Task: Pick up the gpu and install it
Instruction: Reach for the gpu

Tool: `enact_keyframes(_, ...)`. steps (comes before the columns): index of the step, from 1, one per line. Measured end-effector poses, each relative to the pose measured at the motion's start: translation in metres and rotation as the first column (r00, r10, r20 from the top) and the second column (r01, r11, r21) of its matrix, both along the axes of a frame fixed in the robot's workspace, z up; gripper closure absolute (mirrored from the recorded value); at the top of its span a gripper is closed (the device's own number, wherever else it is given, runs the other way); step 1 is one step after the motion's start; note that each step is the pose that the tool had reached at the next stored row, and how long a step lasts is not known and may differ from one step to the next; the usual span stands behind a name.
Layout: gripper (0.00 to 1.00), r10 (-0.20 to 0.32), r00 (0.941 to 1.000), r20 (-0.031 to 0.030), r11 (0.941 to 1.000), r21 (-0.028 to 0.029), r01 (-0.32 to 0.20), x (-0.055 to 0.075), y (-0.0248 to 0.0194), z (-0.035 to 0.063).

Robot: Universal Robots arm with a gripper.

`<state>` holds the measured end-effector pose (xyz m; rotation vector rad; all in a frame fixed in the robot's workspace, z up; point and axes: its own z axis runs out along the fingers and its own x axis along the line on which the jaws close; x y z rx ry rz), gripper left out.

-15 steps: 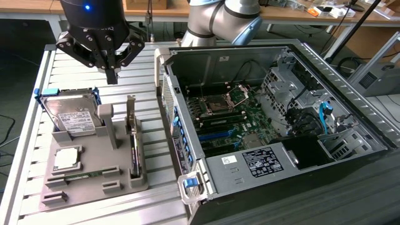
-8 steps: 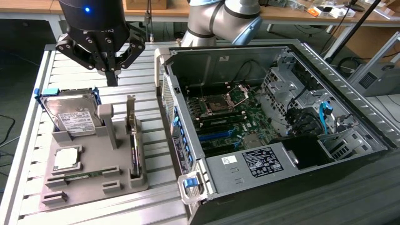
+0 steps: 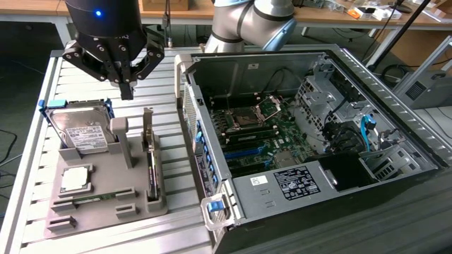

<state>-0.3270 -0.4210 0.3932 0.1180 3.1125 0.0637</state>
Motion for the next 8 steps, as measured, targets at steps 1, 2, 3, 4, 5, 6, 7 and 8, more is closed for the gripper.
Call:
enact_keyframes(1, 0.89, 0.000, 1.0000, 0.0000, 1.0000, -0.0001, 0.000, 0.0000, -0.0009, 0.0000)
enact_keyframes(2, 0.89, 0.000, 1.0000, -0.0001, 1.0000, -0.0001, 0.000, 0.0000, -0.0016, 0.0000)
enact_keyframes(3, 0.89, 0.000, 1.0000, 0.0000, 1.0000, -0.0001, 0.000, 0.0000, -0.0021, 0.0000)
enact_keyframes(4, 0.89, 0.000, 1.0000, 0.0000, 1.0000, -0.0001, 0.000, 0.0000, -0.0030, 0.0000)
enact_keyframes(5, 0.89, 0.000, 1.0000, 0.0000, 1.0000, -0.0001, 0.000, 0.0000, -0.0037, 0.0000)
enact_keyframes(6, 0.89, 0.000, 1.0000, 0.0000, 1.0000, -0.0002, 0.000, 0.0000, -0.0049, 0.0000)
enact_keyframes(7, 0.89, 0.000, 1.0000, 0.0000, 1.0000, -0.0003, 0.000, 0.0000, -0.0057, 0.0000)
enact_keyframes(8, 0.89, 0.000, 1.0000, -0.0001, 1.0000, -0.0004, 0.000, 0.0000, -0.0068, 0.0001)
